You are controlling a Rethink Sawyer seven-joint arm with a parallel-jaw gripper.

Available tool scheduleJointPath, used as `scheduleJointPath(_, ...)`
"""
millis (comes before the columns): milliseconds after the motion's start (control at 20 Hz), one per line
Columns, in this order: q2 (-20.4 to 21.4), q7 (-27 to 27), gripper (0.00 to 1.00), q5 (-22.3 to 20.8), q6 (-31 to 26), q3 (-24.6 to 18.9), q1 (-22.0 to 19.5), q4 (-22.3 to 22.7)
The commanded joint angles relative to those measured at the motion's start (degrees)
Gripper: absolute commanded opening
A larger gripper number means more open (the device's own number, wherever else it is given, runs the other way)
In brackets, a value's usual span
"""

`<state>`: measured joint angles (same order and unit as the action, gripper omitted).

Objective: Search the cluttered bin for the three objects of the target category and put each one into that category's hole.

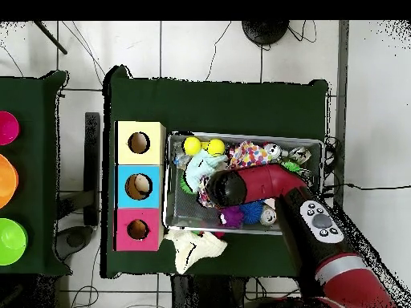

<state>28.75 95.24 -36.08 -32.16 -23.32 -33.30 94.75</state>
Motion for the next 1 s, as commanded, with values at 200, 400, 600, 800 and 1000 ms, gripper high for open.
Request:
scheduleJointPath(200,-9.2,6.8,1.0,-2.6,11.0,2.2,3.8,5.8)
scheduleJointPath(400,-8.3,8.1,0.0,-3.1,13.1,5.2,7.2,5.4)
scheduleJointPath(600,-7.5,9.0,0.0,-1.7,13.0,6.6,8.1,5.5)
scheduleJointPath(800,-7.2,7.5,0.0,-0.6,12.1,6.9,7.9,5.5)
scheduleJointPath(1000,-6.0,5.8,0.0,0.2,11.3,6.6,6.6,6.5)
